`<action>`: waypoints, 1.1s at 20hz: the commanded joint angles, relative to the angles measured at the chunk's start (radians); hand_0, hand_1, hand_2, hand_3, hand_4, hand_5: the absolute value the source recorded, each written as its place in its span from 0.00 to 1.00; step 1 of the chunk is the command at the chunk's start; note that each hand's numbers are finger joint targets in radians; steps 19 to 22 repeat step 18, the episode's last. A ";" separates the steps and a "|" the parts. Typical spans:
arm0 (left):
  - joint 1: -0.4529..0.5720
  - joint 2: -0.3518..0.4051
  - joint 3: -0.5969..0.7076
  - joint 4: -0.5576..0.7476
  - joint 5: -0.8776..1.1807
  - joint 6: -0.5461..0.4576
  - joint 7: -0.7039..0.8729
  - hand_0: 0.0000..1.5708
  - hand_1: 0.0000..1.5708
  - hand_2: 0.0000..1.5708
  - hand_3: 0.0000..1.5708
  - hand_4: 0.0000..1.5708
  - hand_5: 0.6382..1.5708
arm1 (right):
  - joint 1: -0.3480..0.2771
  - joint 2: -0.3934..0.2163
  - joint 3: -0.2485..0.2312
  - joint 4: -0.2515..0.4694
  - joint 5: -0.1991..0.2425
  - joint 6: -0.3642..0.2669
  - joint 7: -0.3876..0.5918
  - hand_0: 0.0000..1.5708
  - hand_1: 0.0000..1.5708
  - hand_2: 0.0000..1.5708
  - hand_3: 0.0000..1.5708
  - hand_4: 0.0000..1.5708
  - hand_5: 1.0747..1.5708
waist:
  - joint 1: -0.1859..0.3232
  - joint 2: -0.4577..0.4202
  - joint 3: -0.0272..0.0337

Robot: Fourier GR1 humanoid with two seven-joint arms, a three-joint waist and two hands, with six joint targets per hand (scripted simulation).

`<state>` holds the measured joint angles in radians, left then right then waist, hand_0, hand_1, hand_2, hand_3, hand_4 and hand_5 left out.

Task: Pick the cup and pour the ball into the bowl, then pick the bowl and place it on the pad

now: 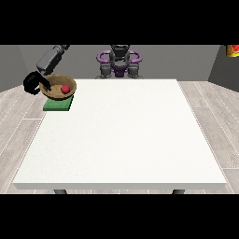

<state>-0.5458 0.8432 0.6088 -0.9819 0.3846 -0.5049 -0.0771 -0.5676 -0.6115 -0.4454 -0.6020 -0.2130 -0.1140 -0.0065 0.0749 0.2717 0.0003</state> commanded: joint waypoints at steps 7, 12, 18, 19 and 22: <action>0.005 0.015 -0.003 0.039 -0.010 -0.021 -0.090 0.00 0.00 0.00 0.00 0.76 1.00 | -0.071 -0.021 0.057 0.020 0.047 -0.003 0.014 0.41 0.41 0.44 0.64 0.00 0.80 | 0.024 0.056 -0.0008; 0.014 -0.017 -0.041 -0.032 -0.011 0.022 -0.038 0.00 0.00 0.00 0.00 0.77 1.00 | -0.096 0.011 0.096 0.061 0.086 -0.021 0.016 0.00 0.00 0.00 0.00 0.00 0.67 | 0.053 0.005 0.0003; 0.030 -0.105 -0.105 -0.039 -0.047 0.104 0.022 0.00 0.00 0.00 0.00 0.76 1.00 | -0.138 -0.072 0.143 0.019 0.111 0.080 0.142 0.00 0.00 0.00 0.00 0.13 0.61 | -0.025 -0.143 -0.0006; 0.030 -0.105 -0.105 -0.039 -0.047 0.104 0.022 0.00 0.00 0.00 0.00 0.76 1.00 | -0.138 -0.072 0.143 0.019 0.111 0.080 0.142 0.00 0.00 0.00 0.00 0.13 0.61 | -0.025 -0.143 -0.0006; 0.030 -0.105 -0.105 -0.039 -0.047 0.104 0.022 0.00 0.00 0.00 0.00 0.76 1.00 | -0.138 -0.072 0.143 0.019 0.111 0.080 0.142 0.00 0.00 0.00 0.00 0.13 0.61 | -0.025 -0.143 -0.0006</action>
